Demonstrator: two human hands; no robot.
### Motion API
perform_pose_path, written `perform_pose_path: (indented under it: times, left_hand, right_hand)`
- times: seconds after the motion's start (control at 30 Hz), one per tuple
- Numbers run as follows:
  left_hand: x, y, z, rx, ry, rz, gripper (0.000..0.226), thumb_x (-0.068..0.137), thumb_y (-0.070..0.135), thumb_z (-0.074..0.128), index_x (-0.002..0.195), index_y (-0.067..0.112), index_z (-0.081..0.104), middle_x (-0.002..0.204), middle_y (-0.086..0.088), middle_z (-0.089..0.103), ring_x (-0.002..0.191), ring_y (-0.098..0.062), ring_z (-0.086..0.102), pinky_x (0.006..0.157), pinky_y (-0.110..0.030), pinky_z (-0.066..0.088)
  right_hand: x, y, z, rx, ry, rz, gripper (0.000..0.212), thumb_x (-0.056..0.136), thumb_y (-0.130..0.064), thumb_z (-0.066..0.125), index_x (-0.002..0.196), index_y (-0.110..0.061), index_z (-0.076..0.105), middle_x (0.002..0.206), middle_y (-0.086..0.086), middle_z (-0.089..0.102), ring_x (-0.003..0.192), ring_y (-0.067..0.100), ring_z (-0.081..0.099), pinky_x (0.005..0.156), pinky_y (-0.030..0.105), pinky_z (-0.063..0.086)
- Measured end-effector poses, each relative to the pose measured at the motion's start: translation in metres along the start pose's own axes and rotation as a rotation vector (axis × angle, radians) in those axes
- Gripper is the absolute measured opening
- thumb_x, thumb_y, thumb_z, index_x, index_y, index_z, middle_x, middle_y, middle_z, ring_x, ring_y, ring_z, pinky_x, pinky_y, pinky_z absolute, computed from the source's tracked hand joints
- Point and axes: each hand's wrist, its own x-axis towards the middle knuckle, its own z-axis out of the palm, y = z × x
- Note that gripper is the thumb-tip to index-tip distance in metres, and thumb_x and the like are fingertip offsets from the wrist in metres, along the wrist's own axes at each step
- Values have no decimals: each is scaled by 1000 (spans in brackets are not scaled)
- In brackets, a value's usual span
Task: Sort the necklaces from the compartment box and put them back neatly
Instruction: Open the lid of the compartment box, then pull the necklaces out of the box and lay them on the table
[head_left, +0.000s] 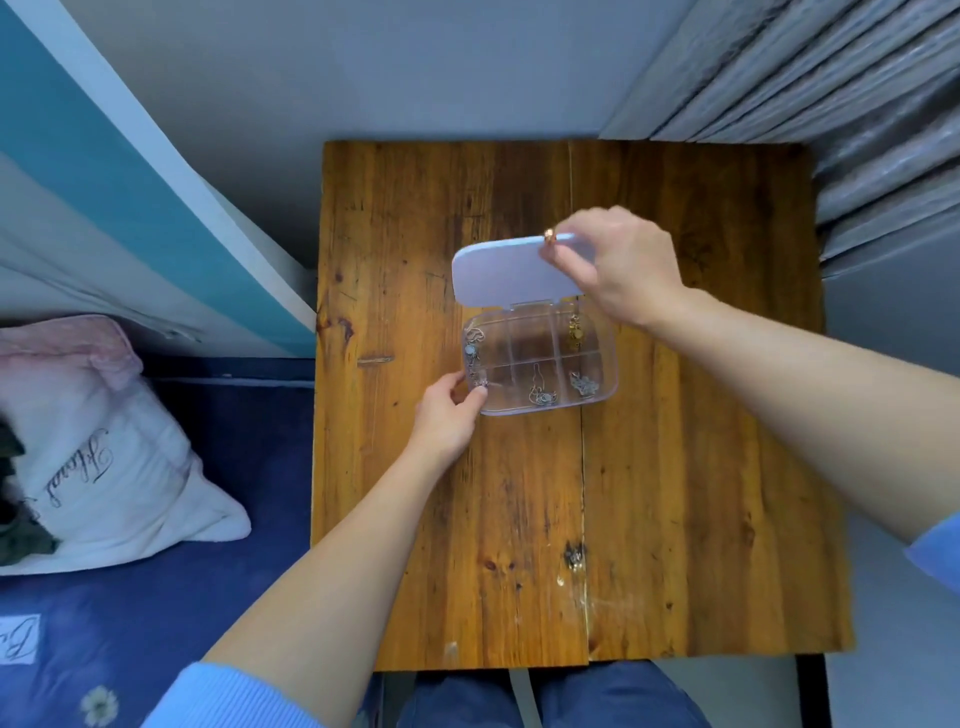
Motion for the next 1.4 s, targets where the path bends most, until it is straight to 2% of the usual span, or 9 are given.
perform_pose_path:
  times: [0.1,0.37,0.53,0.67,0.8,0.9,0.97,1.2,1.4]
  left_hand:
    - [8,-6,3,3,25,3,50,82,35,61,130,21,54,85,-7,63,90,-31,64,88,-57,53]
    - [3,-15,-6,-86,3,47,27,89,28,63,117,30,62,99,-14,68,83,-25,60,88,-48,52]
    - [0,-10,-8,-171,-25,-4,32,93,20,60,125,16,59,100,-13,67,82,-21,63,77,-33,55]
    - [-8,-3,-5,-336,-46,-106,32,96,15,55,128,12,52,82,-16,65,73,-25,67,65,-26,59]
    - [-9,1,3,-397,-16,-155,35,97,16,53,132,9,49,86,-22,66,74,-28,70,66,-29,60]
    - [-11,7,12,-443,-12,-169,34,98,16,51,131,8,47,82,-22,67,70,-28,70,63,-30,60]
    - [-13,11,17,-457,-16,-171,31,99,15,49,129,8,46,79,-20,67,65,-24,69,61,-29,59]
    - [-10,10,21,-499,-5,-205,30,99,17,50,128,10,45,85,-23,68,74,-30,70,66,-33,60]
    - [-11,12,22,-539,2,-248,29,99,18,51,127,13,46,89,-23,68,77,-30,71,70,-37,60]
  right_hand:
    - [33,6,11,112,2,184,47,87,-56,56,118,-21,64,119,3,66,108,24,59,82,37,45]
    - [50,50,58,190,-155,499,50,84,-49,65,123,-17,64,123,6,64,113,28,56,83,36,47]
    - [50,46,75,11,-215,506,50,89,-48,61,131,-21,58,137,13,48,129,35,39,98,44,42]
    - [44,37,68,-12,-277,475,56,87,-39,65,137,-18,50,142,15,42,129,37,37,100,47,41]
    - [-5,24,46,27,-127,309,38,88,-33,64,123,-20,61,127,7,57,116,28,51,90,41,46]
    - [-58,7,45,122,-373,203,19,88,-33,63,104,-23,70,101,-2,72,93,21,65,77,35,54]
    - [-78,-2,53,77,-562,161,16,89,-30,63,100,-23,72,98,0,74,92,23,66,74,32,51]
    - [-61,-22,71,-272,-684,136,17,88,-14,58,102,-10,66,103,15,68,95,36,64,67,33,43]
    - [-54,-24,74,-176,-703,196,15,83,-16,67,96,-11,63,88,8,63,80,28,58,64,33,46]
